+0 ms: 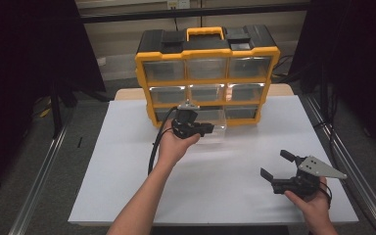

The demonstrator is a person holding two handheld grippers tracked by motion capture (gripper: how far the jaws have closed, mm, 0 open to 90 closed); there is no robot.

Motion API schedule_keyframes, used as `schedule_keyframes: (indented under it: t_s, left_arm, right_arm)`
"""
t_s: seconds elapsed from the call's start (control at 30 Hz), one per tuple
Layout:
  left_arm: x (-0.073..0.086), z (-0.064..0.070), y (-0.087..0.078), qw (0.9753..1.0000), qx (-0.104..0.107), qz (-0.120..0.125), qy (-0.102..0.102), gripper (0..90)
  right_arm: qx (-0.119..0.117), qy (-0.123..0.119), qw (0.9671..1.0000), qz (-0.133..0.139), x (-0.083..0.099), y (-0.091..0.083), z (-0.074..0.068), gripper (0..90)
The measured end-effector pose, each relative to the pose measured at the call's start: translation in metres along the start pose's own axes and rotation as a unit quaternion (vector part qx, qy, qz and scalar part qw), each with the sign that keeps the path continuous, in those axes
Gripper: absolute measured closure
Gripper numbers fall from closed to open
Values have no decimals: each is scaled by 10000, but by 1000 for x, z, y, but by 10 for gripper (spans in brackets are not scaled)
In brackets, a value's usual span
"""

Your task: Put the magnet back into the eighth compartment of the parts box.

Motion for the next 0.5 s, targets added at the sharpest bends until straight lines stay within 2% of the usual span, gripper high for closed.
schedule_keyframes:
  t_s: [0.23,0.5]
  left_arm:
    - [-2,-4,0,10000,-46,24,-56,824]
    - [-7,-5,-1,10000,-75,4,-11,824]
  right_arm:
    - [-6,1,10000,-8,0,0,0,14]
    - [7,-6,10000,-14,0,0,0,15]
Point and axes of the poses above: each handheld gripper's, and its own axes: y roughly forward along the jaws, x roughly out of its underside, z roughly to its right, the point moved 7 cm from there along y, roughly forward along the jaws, and after that the axes turned 7 degrees about x, right-handed, at the moved point
